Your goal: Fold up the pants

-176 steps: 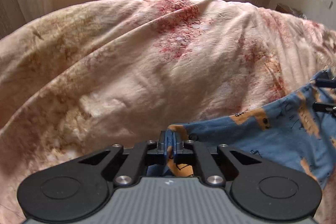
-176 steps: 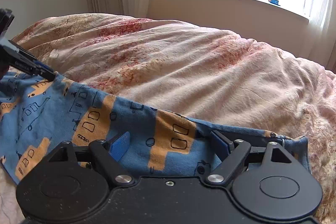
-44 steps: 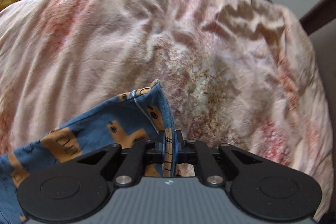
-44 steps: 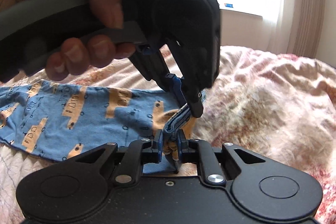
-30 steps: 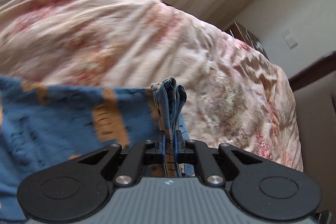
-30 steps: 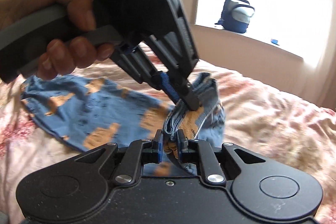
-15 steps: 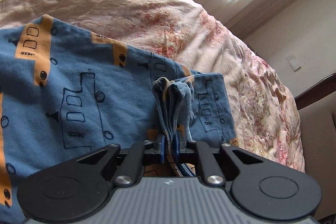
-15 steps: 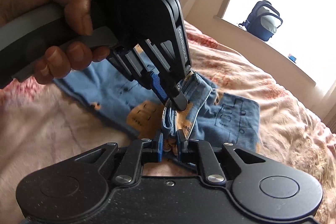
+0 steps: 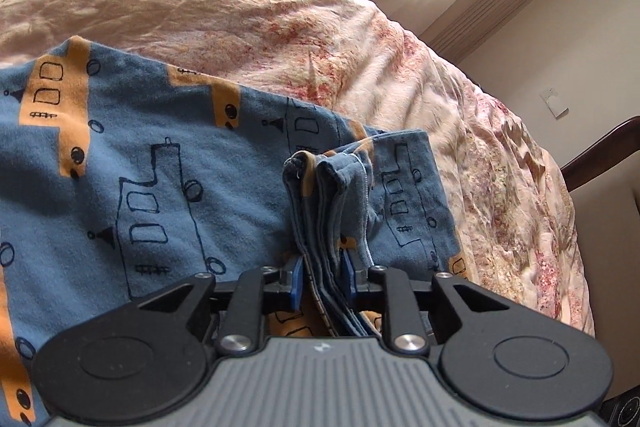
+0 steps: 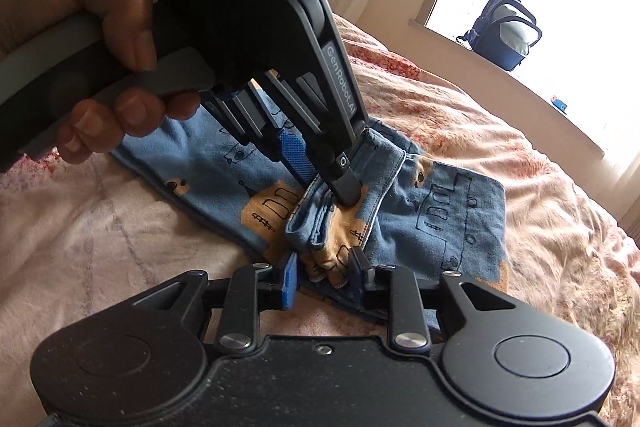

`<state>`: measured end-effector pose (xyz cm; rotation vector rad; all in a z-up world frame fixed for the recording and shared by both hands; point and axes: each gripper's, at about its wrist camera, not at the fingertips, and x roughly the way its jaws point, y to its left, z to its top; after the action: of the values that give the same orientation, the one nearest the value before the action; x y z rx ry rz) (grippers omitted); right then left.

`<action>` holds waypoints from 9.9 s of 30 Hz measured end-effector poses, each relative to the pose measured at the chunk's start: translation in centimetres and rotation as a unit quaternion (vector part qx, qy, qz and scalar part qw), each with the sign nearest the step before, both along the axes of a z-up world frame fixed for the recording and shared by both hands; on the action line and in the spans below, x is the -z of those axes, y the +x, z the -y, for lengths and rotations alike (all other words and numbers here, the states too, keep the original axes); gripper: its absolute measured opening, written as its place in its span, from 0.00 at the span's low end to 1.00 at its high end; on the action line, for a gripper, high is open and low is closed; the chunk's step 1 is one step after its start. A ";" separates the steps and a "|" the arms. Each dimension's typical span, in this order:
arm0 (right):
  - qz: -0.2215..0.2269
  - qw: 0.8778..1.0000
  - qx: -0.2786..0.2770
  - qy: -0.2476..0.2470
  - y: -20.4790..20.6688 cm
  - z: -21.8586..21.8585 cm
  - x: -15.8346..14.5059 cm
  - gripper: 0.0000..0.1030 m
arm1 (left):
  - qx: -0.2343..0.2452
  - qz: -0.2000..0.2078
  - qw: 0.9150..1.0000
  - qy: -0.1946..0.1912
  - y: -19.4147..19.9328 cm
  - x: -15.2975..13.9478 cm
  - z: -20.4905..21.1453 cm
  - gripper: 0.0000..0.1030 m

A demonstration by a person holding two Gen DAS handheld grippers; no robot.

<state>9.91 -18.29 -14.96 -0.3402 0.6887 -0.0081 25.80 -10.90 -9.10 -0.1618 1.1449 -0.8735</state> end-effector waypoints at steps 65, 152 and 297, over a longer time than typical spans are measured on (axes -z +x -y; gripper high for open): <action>0.004 0.988 -0.146 0.051 4.7 -10.5 -0.7 0.12 | -0.122 0.024 0.992 0.028 1.3 -1.9 -14.7 0.13; 0.075 0.994 -0.001 0.075 8.2 -4.2 2.5 0.99 | -0.396 0.257 0.861 0.189 -3.2 -1.4 -23.7 0.33; 0.021 0.919 0.022 0.394 9.9 14.8 -1.6 0.07 | 0.121 0.390 0.906 0.112 -13.9 -1.9 -2.2 0.02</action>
<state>19.77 -33.14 -13.38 0.4524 0.6043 0.2155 11.92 -8.71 -7.22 0.4983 0.4991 -0.8926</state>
